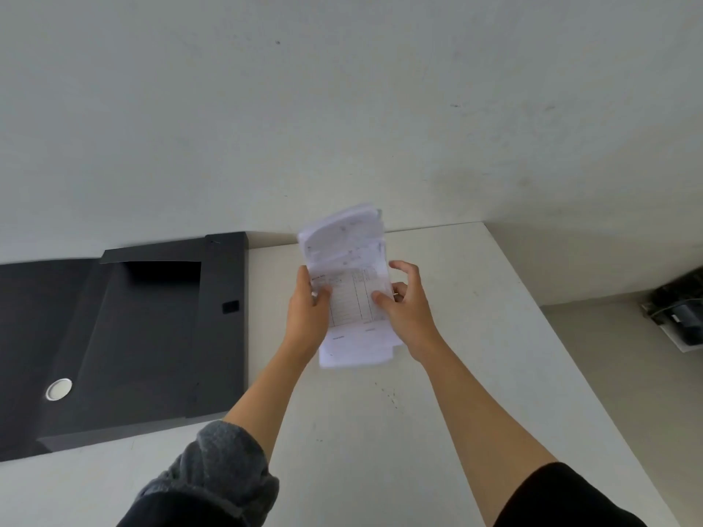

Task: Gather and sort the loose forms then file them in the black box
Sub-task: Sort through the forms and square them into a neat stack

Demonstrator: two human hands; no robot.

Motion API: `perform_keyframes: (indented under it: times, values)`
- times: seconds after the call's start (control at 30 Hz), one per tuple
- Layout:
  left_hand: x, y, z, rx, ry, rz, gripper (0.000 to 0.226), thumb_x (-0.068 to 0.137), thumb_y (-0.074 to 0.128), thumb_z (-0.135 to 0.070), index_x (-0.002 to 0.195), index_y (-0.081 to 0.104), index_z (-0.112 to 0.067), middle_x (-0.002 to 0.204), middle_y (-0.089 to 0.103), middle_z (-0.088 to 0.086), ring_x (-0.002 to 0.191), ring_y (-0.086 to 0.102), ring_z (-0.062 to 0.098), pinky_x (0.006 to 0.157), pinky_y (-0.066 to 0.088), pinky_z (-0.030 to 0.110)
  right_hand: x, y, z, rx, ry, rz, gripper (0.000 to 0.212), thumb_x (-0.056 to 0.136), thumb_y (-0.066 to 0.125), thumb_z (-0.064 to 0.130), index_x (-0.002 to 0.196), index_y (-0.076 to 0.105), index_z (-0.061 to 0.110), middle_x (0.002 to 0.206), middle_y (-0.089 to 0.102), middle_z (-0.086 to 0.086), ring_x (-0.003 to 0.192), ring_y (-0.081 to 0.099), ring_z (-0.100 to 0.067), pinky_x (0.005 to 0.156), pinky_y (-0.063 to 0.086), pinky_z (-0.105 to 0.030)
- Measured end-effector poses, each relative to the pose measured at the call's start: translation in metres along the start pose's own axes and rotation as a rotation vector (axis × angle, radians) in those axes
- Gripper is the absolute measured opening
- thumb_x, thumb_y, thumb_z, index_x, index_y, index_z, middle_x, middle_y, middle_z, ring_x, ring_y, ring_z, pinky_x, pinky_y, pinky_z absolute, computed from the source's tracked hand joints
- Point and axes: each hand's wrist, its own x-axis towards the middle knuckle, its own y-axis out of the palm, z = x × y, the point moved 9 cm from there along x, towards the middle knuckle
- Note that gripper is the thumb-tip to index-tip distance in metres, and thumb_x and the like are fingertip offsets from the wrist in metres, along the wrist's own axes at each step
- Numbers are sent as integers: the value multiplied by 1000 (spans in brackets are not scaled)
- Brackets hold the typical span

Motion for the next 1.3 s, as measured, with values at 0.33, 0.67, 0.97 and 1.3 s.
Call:
perform_keyframes:
  times: [0.33,0.67,0.97,1.3]
  values:
    - [1,5,-3,-148,-45,123,38,96,32,0,121,34,-29,110,54,-8,100,55,11,70,49,22,-2,17,2,-58,-35,150,50,96,47,10,139,36,31,125,61,-1,112,59,-20,97,50,-39]
    - [0,14,-5,-211,-44,214,56,86,30,15,116,34,-32,116,53,-1,107,54,18,73,52,25,2,17,7,1,-49,198,56,93,42,-1,139,35,29,131,53,4,117,54,-16,101,46,-39]
    - [2,8,-32,8,154,117,44,97,37,-3,131,27,-30,107,50,-23,95,49,-12,73,38,4,2,-2,27,-72,-179,-57,20,91,48,2,111,50,4,106,63,-13,98,59,-27,85,48,-34]
    - [2,13,-5,36,88,135,25,97,37,-4,117,29,-17,110,53,-6,93,53,6,71,46,13,5,9,1,-120,-97,-2,20,93,48,1,111,45,9,111,58,-5,102,57,-19,86,48,-30]
